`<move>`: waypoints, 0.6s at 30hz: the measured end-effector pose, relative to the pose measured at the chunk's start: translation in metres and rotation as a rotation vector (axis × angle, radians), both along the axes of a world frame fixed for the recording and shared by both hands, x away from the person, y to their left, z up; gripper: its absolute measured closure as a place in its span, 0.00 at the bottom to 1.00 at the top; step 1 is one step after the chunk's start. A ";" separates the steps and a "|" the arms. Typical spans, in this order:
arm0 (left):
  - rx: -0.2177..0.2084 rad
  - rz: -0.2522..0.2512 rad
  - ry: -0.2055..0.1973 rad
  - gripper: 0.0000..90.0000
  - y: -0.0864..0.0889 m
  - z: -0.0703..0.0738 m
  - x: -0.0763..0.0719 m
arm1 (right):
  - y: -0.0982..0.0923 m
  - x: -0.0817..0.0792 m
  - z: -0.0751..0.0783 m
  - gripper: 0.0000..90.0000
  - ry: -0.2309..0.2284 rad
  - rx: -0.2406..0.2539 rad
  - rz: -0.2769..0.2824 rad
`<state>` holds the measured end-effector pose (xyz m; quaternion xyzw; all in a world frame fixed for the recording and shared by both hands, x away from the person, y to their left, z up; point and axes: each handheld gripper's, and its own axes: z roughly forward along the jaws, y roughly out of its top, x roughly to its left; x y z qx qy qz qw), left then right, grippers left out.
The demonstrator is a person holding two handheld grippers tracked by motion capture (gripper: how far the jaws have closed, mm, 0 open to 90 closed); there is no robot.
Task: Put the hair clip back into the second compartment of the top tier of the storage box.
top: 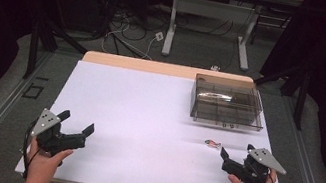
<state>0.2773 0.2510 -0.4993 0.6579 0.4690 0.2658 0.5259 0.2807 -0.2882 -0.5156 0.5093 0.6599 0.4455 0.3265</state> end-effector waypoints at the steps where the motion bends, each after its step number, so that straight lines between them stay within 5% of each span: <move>1: 0.002 0.002 0.002 0.00 0.000 0.000 0.000 | 0.000 0.000 0.000 0.10 0.004 0.015 0.004; 18: 0.006 0.007 0.001 0.00 -0.003 -0.002 0.001 | 0.011 0.019 0.008 0.30 0.060 0.024 0.059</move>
